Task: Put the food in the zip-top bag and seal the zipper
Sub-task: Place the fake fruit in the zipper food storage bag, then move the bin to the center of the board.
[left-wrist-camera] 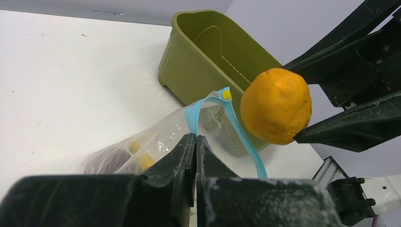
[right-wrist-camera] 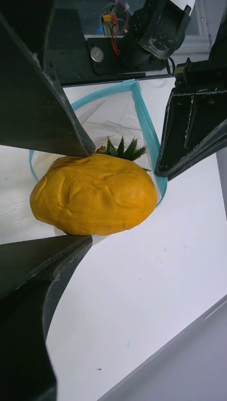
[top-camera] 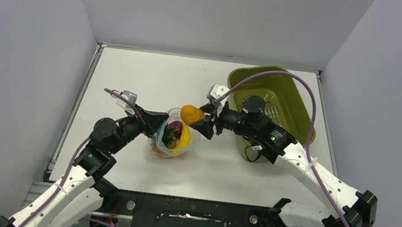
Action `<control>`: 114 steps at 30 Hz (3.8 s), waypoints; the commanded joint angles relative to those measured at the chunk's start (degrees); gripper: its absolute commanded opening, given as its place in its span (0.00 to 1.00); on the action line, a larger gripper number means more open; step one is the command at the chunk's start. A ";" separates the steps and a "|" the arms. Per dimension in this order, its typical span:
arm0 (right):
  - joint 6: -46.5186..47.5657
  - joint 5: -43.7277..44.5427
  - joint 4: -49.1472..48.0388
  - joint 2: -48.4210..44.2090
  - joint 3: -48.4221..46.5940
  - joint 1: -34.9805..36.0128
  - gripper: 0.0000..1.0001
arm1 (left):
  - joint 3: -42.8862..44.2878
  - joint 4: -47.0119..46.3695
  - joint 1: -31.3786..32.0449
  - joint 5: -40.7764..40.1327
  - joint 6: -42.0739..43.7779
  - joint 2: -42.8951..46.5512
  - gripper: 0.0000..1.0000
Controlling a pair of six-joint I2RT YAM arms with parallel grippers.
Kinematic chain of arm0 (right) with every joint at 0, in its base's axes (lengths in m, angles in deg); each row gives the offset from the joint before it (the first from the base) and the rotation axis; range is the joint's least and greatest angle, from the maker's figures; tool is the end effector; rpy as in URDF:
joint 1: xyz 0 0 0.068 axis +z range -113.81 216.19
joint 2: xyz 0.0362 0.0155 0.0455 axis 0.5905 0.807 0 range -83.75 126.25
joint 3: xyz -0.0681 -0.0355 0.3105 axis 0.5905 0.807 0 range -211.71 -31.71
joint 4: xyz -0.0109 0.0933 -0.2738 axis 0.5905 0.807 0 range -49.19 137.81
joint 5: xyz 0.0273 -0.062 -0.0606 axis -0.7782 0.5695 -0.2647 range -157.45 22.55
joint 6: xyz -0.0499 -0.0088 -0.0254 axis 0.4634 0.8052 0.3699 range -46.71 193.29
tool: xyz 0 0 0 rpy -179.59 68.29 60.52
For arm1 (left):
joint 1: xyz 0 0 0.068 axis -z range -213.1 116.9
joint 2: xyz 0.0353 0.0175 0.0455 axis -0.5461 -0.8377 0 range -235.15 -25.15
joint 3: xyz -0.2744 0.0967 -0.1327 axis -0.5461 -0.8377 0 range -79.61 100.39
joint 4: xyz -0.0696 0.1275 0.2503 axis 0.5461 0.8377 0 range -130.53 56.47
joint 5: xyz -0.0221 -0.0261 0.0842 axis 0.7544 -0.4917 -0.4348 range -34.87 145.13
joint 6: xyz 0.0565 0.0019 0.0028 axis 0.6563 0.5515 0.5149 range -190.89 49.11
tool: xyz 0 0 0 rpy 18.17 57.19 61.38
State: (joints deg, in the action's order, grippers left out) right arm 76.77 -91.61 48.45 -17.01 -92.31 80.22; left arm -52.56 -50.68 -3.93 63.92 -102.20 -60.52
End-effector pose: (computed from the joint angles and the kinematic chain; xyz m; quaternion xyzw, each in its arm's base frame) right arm 0.1923 0.2084 0.4045 -0.4282 0.6522 0.3636 0.5091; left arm 0.1357 -0.0828 0.3174 0.0421 0.6947 -0.4067 0.5918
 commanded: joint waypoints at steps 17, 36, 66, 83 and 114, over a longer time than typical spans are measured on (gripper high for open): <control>5.22 6.43 -1.90 7.14 -1.67 6.50 0.48 | 3.12 -2.82 0.28 1.22 -1.12 2.13 0.00; 0.96 5.29 0.71 5.77 -3.58 6.48 0.73 | 1.89 -3.03 0.28 1.32 -1.74 2.35 0.00; -16.48 37.44 28.74 -1.78 -6.99 -7.06 0.61 | 0.48 -0.62 0.28 1.45 -0.04 4.92 0.00; -18.79 34.27 28.79 3.85 -3.12 -14.36 0.52 | -2.26 -0.22 0.27 1.08 0.73 8.18 0.00; -37.49 33.67 14.70 14.87 -4.44 -14.32 0.13 | -4.73 1.55 0.28 1.56 0.21 13.02 0.00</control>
State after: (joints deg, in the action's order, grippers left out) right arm 42.89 -60.07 67.83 -3.57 -97.38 65.86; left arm -58.85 -47.60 -3.89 64.80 -102.27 -47.04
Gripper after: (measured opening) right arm 0.137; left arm 0.012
